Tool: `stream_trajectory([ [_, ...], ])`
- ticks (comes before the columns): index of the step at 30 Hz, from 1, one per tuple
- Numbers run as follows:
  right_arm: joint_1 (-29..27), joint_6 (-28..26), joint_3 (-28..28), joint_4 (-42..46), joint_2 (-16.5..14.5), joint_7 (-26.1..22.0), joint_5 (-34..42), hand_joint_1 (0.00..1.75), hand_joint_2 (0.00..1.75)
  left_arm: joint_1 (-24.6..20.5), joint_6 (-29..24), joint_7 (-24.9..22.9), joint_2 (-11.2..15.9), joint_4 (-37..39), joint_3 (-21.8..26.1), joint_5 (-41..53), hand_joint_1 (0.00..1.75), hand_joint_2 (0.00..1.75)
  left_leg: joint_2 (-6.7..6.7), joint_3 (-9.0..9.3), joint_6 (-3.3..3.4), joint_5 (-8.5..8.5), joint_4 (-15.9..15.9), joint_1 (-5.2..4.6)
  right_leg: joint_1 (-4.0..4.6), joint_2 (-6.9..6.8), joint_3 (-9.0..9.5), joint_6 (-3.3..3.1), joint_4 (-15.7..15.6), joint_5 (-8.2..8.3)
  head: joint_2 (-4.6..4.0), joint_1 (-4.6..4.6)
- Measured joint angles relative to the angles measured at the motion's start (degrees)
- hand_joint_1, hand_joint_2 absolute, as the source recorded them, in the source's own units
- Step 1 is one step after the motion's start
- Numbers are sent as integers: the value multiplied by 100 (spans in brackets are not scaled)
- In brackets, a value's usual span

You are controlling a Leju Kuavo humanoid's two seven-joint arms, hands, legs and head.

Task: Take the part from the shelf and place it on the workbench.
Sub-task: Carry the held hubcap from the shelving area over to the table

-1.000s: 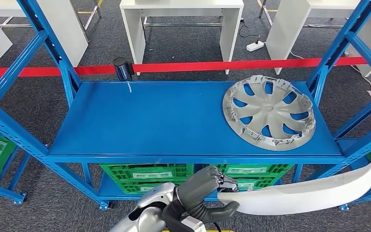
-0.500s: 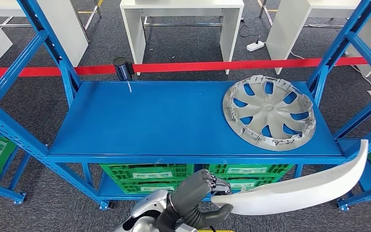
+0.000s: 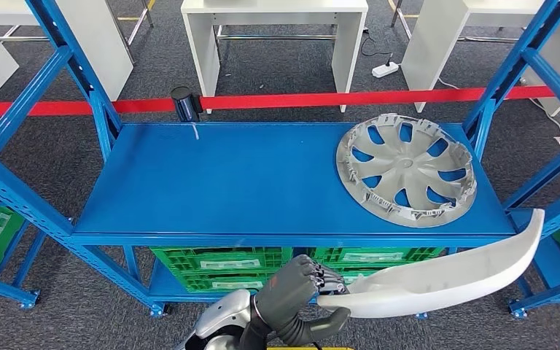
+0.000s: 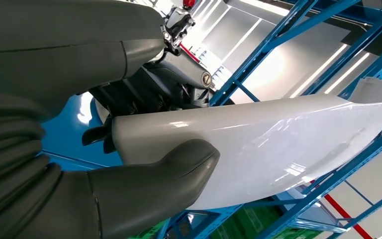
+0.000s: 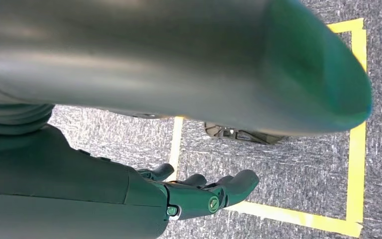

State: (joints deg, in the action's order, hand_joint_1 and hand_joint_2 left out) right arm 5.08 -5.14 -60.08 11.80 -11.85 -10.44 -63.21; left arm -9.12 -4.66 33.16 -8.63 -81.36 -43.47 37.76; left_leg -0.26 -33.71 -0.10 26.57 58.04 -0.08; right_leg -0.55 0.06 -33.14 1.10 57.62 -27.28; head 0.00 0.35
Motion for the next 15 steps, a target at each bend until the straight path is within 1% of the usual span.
stream_trajectory([
  [6,10,0,2,0,0,9,-81,0,0,-6,-108,-47,9,3,-54,168,175,175,-1,2,44,32,18,-41,-43,-1,15,43,-7,-8,0,0],
  [8,15,0,2,0,0,17,-96,0,0,-7,-128,-59,17,-6,-75,207,175,175,-2,8,75,37,13,-54,-56,-5,27,75,-18,-7,0,-1],
  [9,18,0,2,0,1,20,-100,0,0,-5,-134,-62,20,-16,-80,216,175,175,0,28,101,23,-16,-41,-62,-6,37,92,-15,-15,0,-1],
  [10,20,0,2,0,1,22,-103,0,0,-5,-138,-62,21,-26,-82,223,175,175,2,54,129,7,-53,-26,-61,-7,32,104,30,-57,0,2],
  [11,23,0,2,0,1,24,-105,0,0,-6,-140,-62,20,-34,-85,228,175,175,6,82,156,-10,-90,-8,-58,-5,-20,112,173,-161,0,12],
  [12,24,0,2,0,1,25,-106,0,0,-6,-142,-62,19,-39,-88,232,175,175,11,103,176,-21,-115,6,-59,-4,-135,116,443,-326,0,28],
  [14,18,0,2,0,0,32,-107,0,0,-4,-144,-63,21,-36,-93,234,175,175,16,108,193,-16,-115,2,-55,-2,-510,126,1229,-717,0,57],
  [15,13,0,2,0,1,38,-107,0,0,-1,-144,-66,22,-34,-94,235,175,175,15,105,193,-8,-107,0,-57,-2,-665,133,1540,-815,0,63],
])
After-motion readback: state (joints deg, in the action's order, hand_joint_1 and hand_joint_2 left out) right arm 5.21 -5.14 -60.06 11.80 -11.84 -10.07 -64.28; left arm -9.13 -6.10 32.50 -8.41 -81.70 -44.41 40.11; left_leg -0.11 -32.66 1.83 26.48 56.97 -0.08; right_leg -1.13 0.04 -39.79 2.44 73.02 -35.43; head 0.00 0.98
